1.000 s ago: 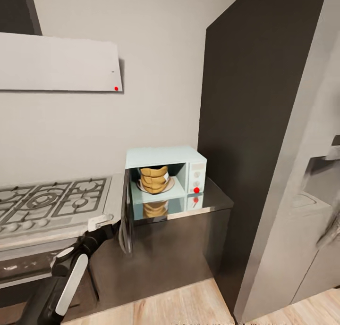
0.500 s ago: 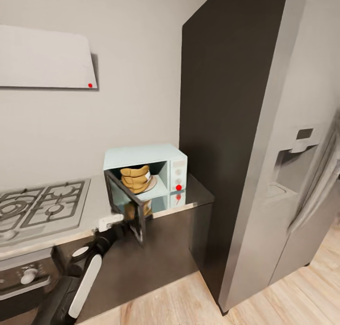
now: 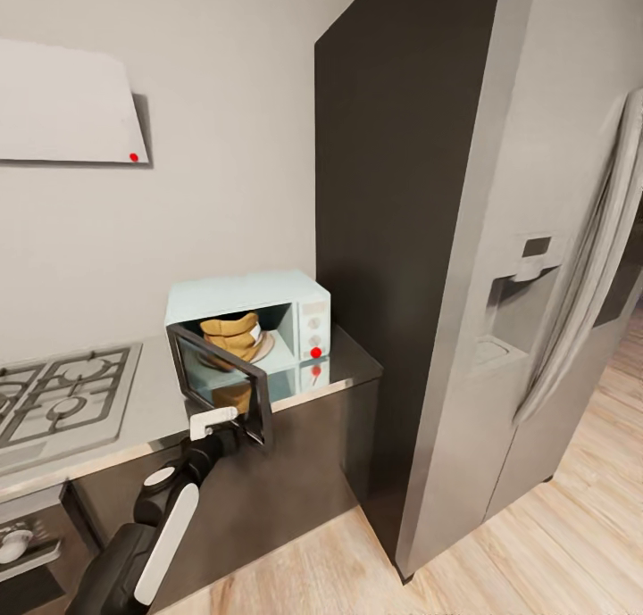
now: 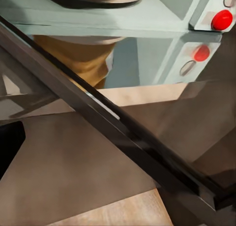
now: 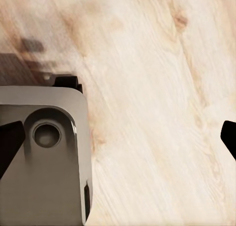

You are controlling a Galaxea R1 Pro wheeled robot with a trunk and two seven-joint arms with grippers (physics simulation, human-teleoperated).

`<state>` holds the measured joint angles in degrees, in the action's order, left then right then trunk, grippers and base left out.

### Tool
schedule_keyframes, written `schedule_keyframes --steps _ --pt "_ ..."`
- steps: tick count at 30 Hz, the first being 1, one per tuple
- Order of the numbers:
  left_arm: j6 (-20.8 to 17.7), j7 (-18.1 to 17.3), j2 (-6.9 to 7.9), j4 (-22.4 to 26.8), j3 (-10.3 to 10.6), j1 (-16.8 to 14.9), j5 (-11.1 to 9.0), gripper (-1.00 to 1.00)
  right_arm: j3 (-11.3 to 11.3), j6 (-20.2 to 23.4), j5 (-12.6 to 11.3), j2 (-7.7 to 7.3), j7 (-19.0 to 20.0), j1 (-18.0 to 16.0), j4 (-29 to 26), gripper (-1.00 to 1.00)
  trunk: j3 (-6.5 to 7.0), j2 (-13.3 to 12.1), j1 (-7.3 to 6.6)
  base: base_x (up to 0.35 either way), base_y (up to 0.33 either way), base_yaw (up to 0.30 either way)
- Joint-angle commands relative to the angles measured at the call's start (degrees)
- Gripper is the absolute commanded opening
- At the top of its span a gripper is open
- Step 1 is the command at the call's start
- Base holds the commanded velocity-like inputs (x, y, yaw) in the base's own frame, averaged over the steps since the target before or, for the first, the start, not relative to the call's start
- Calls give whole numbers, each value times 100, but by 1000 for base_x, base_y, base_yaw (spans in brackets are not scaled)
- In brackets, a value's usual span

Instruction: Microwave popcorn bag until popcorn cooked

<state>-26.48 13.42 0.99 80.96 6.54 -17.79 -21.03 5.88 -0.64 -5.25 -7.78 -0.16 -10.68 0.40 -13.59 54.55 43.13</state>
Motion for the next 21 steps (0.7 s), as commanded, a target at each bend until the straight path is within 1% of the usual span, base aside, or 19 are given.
schedule_keyframes --steps 1,10,21 --pt "-15 55 6 8 16 -5 -60 100 51 -7 -55 2 -2 -5 4 100 -8 5 1 0 0 -3" --pt "-15 55 1 6 20 -5 -60 100 54 -22 -53 11 -2 -5 4 100 -8 5 1 0 0 -18" --pt "-15 55 6 8 14 -4 -55 100 45 -24 -56 4 -2 -5 4 100 -8 5 1 0 0 -243"
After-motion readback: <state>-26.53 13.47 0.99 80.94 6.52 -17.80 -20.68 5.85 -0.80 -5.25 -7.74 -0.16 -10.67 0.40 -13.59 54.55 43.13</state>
